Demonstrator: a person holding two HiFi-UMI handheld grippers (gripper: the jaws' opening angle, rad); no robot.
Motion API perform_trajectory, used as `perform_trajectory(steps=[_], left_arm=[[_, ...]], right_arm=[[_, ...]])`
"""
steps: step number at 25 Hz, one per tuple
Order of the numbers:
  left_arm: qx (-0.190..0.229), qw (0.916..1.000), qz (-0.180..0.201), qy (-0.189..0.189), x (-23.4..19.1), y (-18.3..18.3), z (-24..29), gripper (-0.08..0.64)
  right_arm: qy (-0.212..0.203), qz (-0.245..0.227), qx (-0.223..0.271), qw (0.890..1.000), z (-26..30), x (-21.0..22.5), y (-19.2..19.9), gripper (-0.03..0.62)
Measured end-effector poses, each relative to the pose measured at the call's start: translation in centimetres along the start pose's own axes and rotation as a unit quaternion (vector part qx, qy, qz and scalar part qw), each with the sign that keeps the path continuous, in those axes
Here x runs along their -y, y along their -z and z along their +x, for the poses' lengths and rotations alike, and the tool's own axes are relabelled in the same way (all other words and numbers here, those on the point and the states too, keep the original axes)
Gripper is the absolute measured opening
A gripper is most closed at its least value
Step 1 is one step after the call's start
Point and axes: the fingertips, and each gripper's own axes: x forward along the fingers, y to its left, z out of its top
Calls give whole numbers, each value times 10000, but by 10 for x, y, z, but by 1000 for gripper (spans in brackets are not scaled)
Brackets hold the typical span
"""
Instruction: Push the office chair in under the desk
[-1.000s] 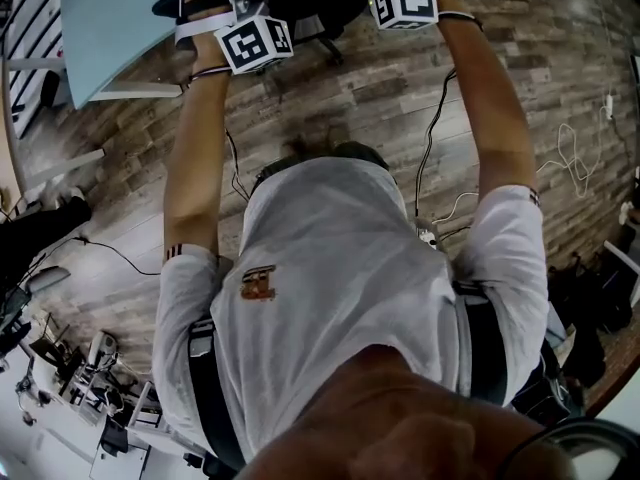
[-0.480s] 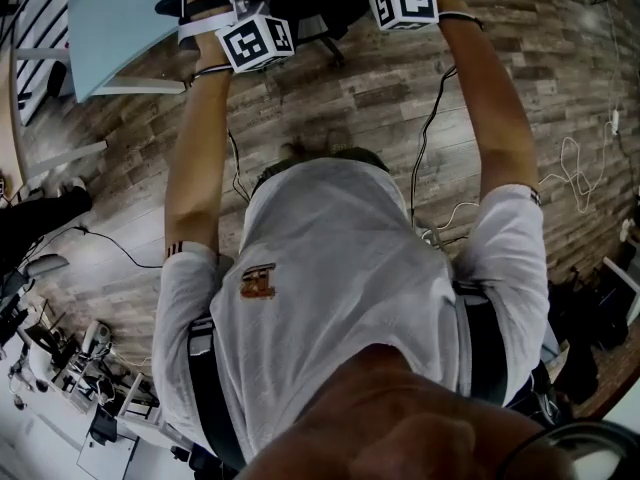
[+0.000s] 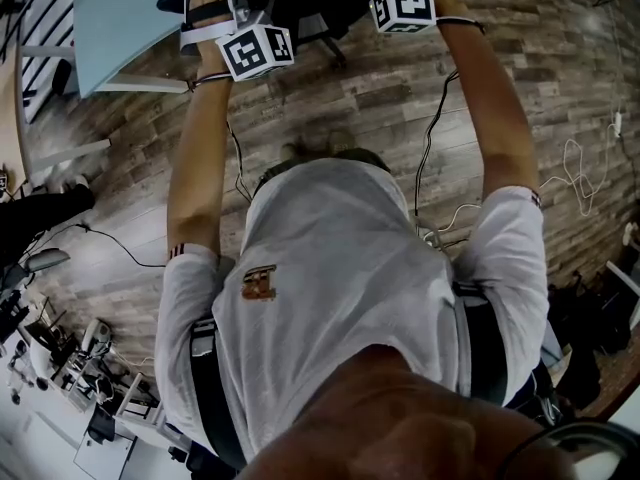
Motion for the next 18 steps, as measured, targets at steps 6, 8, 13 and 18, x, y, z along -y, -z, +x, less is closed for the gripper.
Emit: perform_trajectory(steps=[6, 8, 13, 18], left_arm=[[211, 9965, -811, 29, -8, 0, -37, 345], [383, 9918, -1221, 24, -15, -4, -52, 345], [903, 9702, -2247, 107, -30, -19, -87, 344], [1451, 9276, -3427, 321, -42, -32, -119, 339]], right_arm=[[85, 777, 169, 9968, -41, 6, -9, 264], [125, 1332, 322, 9905, -58, 8, -17, 264], [307, 2708, 779, 9590, -98, 21, -43, 262], [291, 3827, 1347, 9136, -133, 31, -79, 261]])
